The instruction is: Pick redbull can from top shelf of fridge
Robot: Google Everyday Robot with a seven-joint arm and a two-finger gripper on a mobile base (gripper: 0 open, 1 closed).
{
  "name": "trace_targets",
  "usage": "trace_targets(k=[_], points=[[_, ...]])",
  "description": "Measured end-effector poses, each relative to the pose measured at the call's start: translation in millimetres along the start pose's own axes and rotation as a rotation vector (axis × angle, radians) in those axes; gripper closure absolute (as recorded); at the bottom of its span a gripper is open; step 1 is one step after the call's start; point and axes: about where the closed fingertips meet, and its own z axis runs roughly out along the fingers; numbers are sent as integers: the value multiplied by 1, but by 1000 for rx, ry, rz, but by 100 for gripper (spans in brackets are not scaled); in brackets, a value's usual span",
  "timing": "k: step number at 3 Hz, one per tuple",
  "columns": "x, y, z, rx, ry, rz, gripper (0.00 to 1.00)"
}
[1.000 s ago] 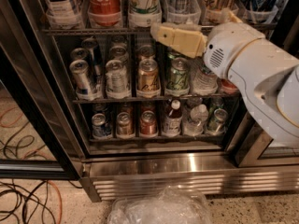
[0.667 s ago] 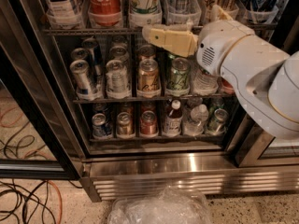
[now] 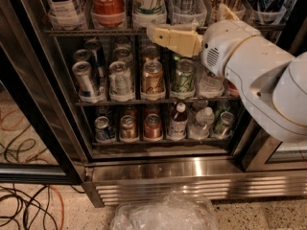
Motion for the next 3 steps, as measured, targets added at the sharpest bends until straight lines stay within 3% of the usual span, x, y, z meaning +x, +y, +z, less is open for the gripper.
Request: trace_targets(k=[2, 3], points=[[-2, -18, 1, 70, -25, -29, 0], [-2, -18, 2, 72, -29, -32, 0]])
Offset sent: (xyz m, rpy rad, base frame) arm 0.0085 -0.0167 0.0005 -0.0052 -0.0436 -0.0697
